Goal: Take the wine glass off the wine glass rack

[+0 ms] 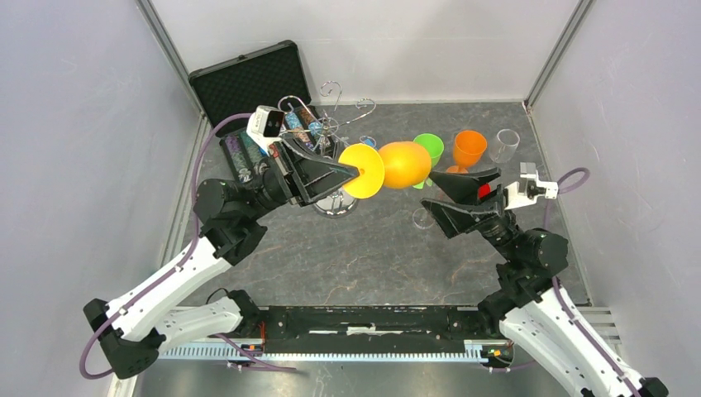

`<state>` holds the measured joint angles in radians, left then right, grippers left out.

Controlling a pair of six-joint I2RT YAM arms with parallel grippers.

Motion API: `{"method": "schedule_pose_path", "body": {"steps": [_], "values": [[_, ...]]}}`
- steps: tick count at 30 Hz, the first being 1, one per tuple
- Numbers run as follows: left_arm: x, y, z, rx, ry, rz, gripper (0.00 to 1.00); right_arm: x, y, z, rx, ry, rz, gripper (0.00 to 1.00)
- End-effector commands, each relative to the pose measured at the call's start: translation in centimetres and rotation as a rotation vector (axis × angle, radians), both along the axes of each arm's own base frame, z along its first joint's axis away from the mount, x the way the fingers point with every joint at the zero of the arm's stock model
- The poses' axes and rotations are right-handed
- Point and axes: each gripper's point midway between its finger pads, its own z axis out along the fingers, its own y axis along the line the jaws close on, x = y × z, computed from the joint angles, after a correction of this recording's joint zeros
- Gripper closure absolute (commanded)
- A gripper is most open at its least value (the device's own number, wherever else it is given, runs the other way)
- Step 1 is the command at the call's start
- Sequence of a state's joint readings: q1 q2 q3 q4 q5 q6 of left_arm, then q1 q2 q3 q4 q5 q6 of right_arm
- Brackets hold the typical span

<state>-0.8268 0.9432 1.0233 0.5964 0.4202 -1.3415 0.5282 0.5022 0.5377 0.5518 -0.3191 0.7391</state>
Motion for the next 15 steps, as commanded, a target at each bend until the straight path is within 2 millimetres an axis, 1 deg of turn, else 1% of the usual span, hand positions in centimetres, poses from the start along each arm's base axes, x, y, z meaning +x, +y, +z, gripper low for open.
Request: {"method": "schedule_pose_path", "body": {"steps": [1,3,6,9,12,15], "values": [[-0.9,0.9,1.9,-0.105,0.046,-0.089,0.98,-7.4,0.0,4.8,0.136,-0.307,0.280,0.13],[-0.9,0.7,1.8,-0.105,0.058,-0.103,0.98,-8.4,0.2,5.2,0.140,-0.342,0.332,0.15],[-0.9,0.6,1.8,-0.111,0.074,-0.124,0.98,-8.9,0.1,5.4,0.157,-0.369,0.351,0.15],[-0.8,0.7,1.7,-0.119,0.090,-0.131,0.98,-9.3,0.0,5.6,0.158,-0.390,0.359,0.18],[-0.8,0.7,1.7,-0.124,0.102,-0.141,0.98,-9.9,-0.2,5.9,0.169,-0.429,0.377,0.24],[-1.2,0.6,1.7,-0.129,0.098,-0.172,0.98,-11.7,-0.7,6.5,0.185,-0.527,0.407,0.35]]}}
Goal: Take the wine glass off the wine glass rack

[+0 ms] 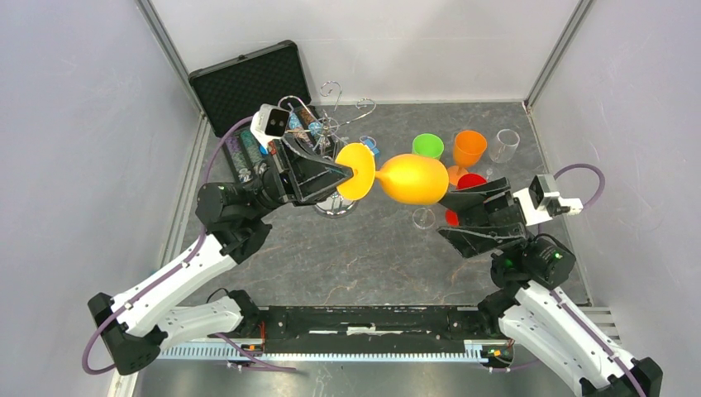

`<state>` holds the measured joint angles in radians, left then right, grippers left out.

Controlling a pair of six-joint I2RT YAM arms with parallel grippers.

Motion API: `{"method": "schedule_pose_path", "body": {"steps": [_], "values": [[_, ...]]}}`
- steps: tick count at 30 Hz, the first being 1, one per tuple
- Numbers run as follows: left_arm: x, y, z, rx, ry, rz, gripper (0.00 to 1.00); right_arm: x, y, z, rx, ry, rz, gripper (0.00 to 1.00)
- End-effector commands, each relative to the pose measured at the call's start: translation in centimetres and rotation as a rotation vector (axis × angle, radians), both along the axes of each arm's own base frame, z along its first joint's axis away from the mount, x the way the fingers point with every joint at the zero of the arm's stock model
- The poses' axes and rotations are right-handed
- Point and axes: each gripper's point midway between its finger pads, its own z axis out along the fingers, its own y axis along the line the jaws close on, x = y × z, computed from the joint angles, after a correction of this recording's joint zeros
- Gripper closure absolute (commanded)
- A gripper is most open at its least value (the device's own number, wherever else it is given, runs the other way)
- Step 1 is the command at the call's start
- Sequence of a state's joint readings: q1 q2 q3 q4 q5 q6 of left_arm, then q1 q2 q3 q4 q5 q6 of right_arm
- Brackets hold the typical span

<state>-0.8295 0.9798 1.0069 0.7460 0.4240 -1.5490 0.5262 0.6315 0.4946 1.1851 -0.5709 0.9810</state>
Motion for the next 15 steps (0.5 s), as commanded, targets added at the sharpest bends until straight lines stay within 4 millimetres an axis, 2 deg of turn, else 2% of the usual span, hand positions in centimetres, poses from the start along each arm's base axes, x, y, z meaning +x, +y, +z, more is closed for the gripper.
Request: {"method": "schedule_pose_path", "body": {"steps": [1,6,15], "values": [[-0.5,0.1,0.2,-0.031,0.006,-0.052,0.98,-4.8,-1.4,1.8,0.067,-0.231,0.078,0.38],[0.2,-0.7,-1.1,-0.013,0.054,-0.084,0.98,-6.1,-1.6,2.7,0.074,-0.329,0.093,0.49],[1.5,-2.2,-2.8,0.007,0.104,-0.103,0.98,-6.7,-1.5,3.6,0.080,-0.393,0.112,0.53]]}}
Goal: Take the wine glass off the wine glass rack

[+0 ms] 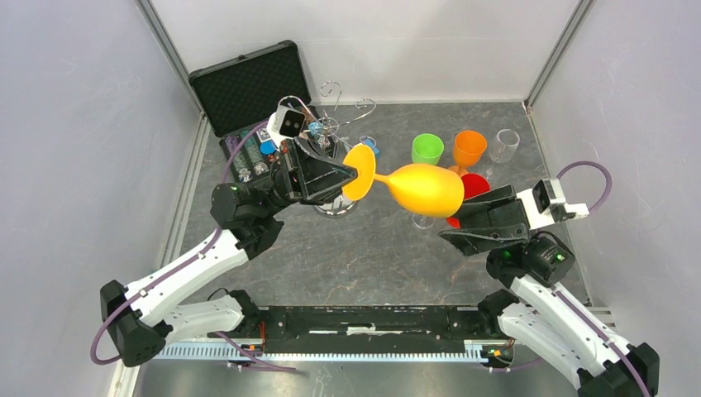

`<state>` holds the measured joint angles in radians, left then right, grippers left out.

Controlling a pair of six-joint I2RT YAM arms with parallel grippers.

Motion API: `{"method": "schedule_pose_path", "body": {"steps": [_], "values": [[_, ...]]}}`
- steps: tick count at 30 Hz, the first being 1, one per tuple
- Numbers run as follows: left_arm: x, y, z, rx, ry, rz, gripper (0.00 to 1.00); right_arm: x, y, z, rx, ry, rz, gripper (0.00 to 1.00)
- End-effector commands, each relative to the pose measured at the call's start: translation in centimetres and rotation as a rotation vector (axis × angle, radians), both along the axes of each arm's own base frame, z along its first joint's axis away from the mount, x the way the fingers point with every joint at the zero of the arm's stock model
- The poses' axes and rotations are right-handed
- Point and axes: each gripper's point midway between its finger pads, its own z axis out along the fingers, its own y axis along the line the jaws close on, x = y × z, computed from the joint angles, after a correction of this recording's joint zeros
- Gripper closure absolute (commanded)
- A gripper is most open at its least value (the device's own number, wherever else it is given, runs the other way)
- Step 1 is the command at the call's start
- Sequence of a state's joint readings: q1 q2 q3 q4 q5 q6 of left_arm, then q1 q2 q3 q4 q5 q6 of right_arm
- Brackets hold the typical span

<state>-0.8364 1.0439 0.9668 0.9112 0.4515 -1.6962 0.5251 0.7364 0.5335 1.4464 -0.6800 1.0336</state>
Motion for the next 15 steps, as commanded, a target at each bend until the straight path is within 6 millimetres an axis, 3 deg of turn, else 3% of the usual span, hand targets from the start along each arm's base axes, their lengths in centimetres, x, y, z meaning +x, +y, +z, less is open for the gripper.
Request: {"method": "schedule_pose_path", "body": {"steps": [1,7,11,13,15], "values": [[1.7,-1.6,-2.2,0.058,0.046,0.017,0.98,-4.1,-1.7,2.5,0.075,-0.208,0.038,0.54],[1.4,-1.5,-1.8,0.057,-0.010,0.049,0.98,-3.5,-1.4,2.5,0.065,-0.187,0.036,0.68],[0.6,-1.5,-1.0,0.100,-0.100,0.078,0.94,-2.1,-0.9,3.1,0.046,-0.146,-0.024,0.92],[0.3,-1.5,-0.8,0.113,-0.138,0.085,0.86,-1.4,-0.9,3.5,0.042,-0.136,-0.073,1.00],[0.1,-1.3,-0.7,0.113,-0.161,0.098,0.69,-0.4,-0.7,3.8,0.024,-0.125,-0.144,1.00]]}}
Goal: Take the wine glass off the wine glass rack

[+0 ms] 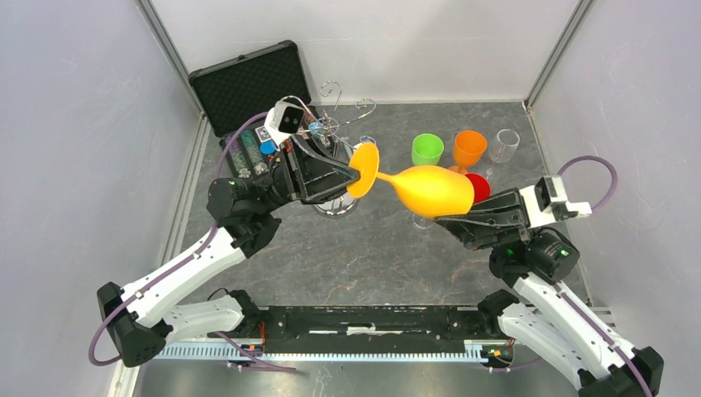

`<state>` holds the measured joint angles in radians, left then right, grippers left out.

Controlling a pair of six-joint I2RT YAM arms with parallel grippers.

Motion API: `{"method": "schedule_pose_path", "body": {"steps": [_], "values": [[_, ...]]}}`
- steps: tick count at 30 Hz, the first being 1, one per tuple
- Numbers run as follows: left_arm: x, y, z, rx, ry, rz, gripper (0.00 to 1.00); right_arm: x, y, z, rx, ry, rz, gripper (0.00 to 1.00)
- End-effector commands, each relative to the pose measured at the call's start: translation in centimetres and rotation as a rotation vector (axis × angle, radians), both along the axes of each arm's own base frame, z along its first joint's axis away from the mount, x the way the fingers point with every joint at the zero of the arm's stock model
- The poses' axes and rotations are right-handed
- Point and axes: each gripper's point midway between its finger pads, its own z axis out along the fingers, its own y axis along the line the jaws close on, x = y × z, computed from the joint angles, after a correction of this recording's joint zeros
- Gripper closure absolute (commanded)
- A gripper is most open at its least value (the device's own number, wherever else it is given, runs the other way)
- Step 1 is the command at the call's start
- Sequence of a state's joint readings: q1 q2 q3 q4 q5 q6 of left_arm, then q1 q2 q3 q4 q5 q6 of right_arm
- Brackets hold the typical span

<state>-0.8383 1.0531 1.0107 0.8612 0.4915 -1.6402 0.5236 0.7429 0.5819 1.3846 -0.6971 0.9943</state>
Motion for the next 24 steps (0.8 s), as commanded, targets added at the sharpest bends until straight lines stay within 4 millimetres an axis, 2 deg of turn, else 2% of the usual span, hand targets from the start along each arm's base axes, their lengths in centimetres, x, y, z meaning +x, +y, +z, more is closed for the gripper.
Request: {"method": "schedule_pose_path", "body": {"steps": [1,6,8,11,14,16,18,21,24], "values": [[0.3,-0.7,-1.0,0.074,-0.118,0.096,0.63,-0.2,-1.1,3.2,0.040,-0.093,-0.151,1.00],[-0.2,0.1,-1.0,0.063,-0.214,0.166,0.40,2.6,-1.9,3.9,0.030,-0.038,-0.351,1.00],[0.0,0.0,-1.5,0.091,-0.232,0.203,0.32,4.9,-2.3,3.9,-0.010,0.030,-0.475,1.00],[0.5,0.1,-2.2,0.140,-0.272,0.274,0.20,8.9,-4.1,3.5,-0.078,0.145,-0.721,1.00],[1.4,-0.1,-3.5,0.227,-0.319,0.360,0.08,13.9,-7.8,1.2,-0.208,0.352,-1.040,1.00],[2.3,-0.2,-4.7,0.312,-0.346,0.421,0.05,16.5,-11.2,-1.4,-0.309,0.531,-1.261,1.00],[3.2,-0.1,-6.3,0.407,-0.367,0.479,0.02,17.6,-14.7,-3.3,-0.425,0.680,-1.469,1.00],[4.7,0.6,-8.0,0.518,-0.376,0.571,0.00,18.2,-17.7,-5.2,-0.597,0.777,-1.675,1.00],[5.8,1.6,-9.6,0.614,-0.357,0.645,0.00,17.5,-20.6,-6.0,-0.655,0.827,-1.841,1.00]]}}
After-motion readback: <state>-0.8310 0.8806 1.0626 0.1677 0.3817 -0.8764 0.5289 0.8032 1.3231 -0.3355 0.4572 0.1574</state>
